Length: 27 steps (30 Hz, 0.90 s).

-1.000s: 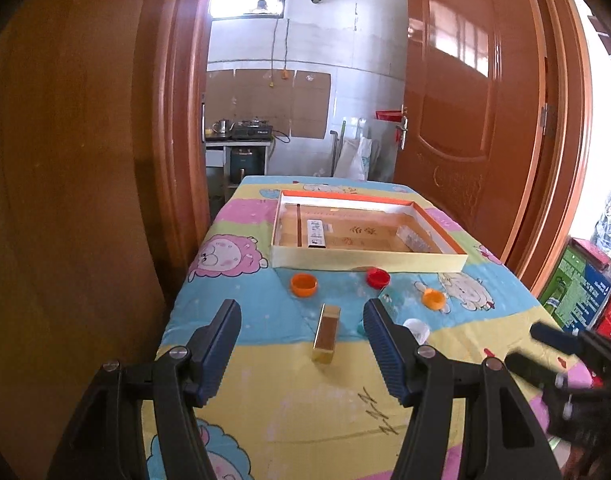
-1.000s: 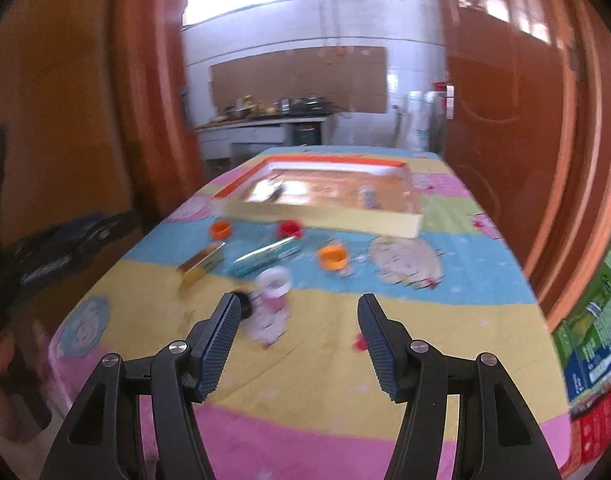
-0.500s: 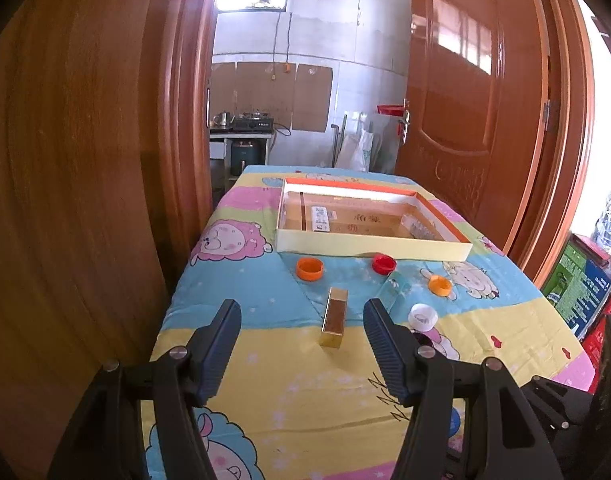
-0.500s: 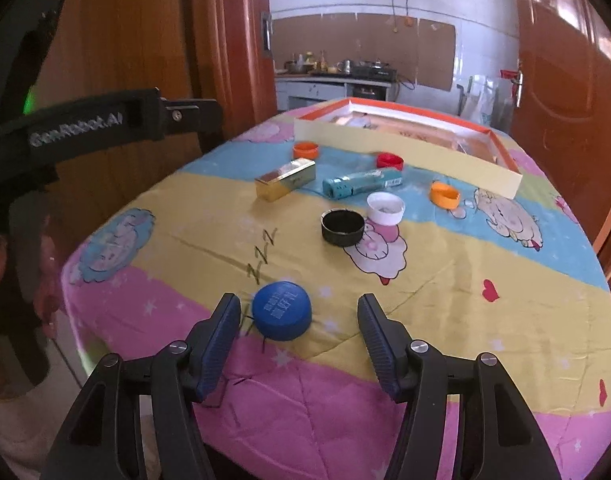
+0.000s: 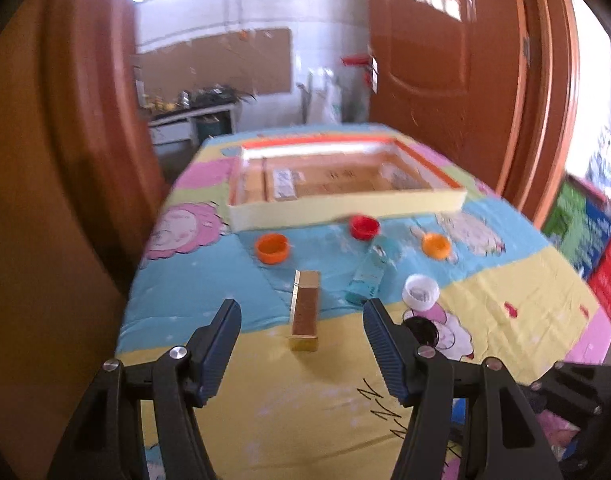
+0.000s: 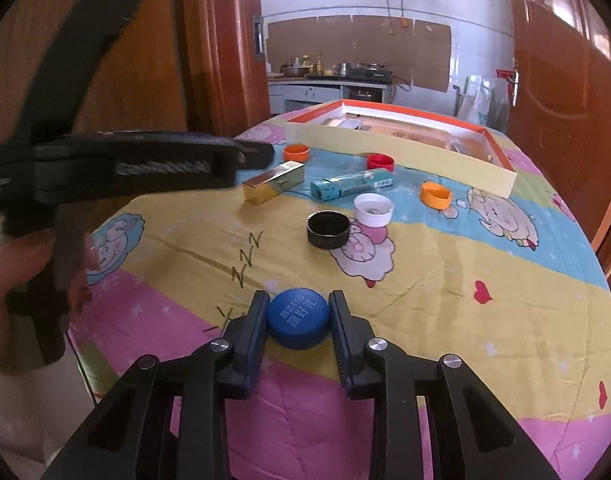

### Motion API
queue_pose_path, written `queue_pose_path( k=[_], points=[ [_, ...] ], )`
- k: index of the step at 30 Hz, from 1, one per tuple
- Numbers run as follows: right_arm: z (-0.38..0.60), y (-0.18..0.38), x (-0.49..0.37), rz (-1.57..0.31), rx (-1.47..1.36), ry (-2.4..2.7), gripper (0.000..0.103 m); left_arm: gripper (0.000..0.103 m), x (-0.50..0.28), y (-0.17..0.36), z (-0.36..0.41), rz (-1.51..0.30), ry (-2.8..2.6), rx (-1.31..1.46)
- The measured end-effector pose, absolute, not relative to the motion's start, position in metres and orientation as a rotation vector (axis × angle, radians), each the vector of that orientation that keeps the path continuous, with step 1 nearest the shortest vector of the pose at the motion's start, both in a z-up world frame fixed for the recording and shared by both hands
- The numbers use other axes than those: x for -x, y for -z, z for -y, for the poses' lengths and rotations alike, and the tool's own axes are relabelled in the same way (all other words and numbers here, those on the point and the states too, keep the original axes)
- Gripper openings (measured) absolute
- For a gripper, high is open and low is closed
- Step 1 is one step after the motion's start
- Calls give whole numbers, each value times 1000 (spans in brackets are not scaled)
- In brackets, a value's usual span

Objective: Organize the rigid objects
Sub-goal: 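Grasp the blue bottle cap with the right tool while the left tool grasps the gold box, then carry the blue cap and the gold box over the cardboard tray with both tools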

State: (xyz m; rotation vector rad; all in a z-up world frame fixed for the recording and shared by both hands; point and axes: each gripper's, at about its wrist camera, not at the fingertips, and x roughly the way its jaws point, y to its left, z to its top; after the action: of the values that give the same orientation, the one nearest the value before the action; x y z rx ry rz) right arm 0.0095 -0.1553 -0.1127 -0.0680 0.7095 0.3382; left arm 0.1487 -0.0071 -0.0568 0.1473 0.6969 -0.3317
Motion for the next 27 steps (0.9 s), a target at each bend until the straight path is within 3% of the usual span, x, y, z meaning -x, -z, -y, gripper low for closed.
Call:
queue_pose_path(
  k=[3,8,13,27],
  points=[
    [161,113,-9,-710,53,-335,31,62,-164,68,13,-754,305,-185],
    [166,113,-6,-707,38,-339,31,38,-182,83,15,-831,288,-198],
    [167,113,-4,-704,31,-343,31,22,-184,86,16,-843,310,-182],
    [174,106,-5,-695,21,-312,31,18,-174,75,11,-788,358,-99]
  ],
)
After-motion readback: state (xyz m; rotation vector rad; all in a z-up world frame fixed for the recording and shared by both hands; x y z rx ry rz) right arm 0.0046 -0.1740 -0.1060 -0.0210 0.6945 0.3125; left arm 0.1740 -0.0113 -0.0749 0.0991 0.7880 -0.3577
